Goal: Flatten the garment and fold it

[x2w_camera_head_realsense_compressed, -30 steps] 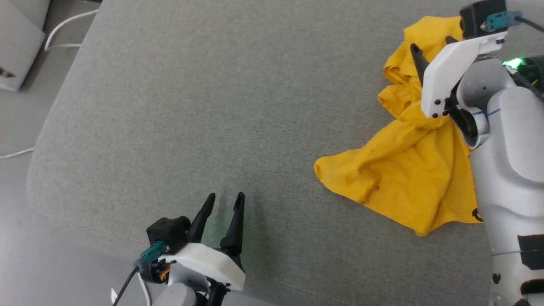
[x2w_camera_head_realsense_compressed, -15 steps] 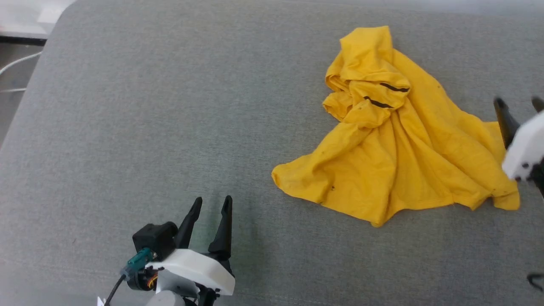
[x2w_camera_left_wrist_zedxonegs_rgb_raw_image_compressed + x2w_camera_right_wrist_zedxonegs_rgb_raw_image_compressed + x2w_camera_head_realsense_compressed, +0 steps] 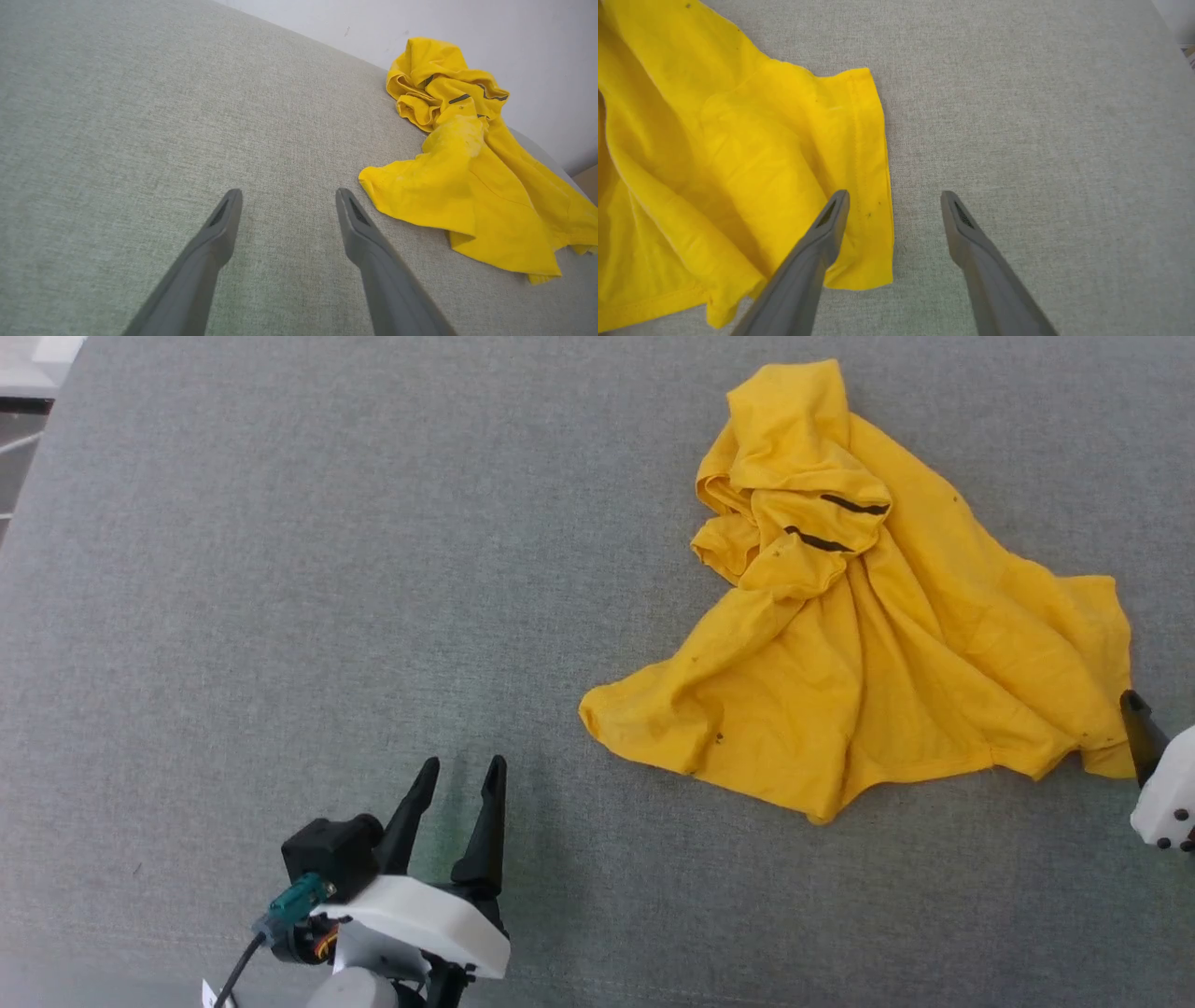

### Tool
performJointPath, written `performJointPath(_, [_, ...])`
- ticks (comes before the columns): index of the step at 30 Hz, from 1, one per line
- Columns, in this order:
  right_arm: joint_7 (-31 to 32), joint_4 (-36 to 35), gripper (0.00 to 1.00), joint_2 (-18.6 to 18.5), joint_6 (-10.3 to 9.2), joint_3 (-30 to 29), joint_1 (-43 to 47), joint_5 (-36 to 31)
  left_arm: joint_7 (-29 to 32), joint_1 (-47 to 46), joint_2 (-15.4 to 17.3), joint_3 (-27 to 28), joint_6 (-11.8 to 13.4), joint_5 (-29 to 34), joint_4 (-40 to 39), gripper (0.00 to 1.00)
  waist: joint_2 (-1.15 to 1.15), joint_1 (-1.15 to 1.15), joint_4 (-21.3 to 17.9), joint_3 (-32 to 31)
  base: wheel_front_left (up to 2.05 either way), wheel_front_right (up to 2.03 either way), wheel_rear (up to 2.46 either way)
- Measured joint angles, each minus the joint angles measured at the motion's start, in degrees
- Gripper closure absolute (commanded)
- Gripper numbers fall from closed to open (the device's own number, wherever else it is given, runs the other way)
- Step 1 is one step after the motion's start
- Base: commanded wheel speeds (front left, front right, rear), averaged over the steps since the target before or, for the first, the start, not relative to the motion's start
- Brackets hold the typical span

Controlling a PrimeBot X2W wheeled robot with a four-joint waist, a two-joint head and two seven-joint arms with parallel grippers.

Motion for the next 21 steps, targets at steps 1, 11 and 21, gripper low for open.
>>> performJointPath(1, [-0.1, 0.5, 0.0, 0.1, 0.0, -0.1, 0.0, -0.1, 0.1, 0.0, 0.0, 0.0, 0.0, 0.0, -0.1, 0.0, 0.0, 0.0, 0.0, 0.2, 0.0, 0.0, 0.0])
performJointPath(11, [0.5, 6.4, 0.15, -0.7, -0.05, 1.3, -1.9, -1.0, 0.5, -0.5, 0.4, -0.3, 0.3, 0.0, -0.5, 0.0, 0.0, 0.0, 1.2, 1.9, 0.0, 0.0, 0.0])
performJointPath(21, [1.4, 7.8, 1.0, -1.1, -0.03, 2.9, -3.7, -0.9, 0.6, -0.6, 0.8, 0.1, 0.8, -0.1, -0.6, 0.0, 0.0, 0.0, 0.7, 1.7, 0.0, 0.0, 0.0])
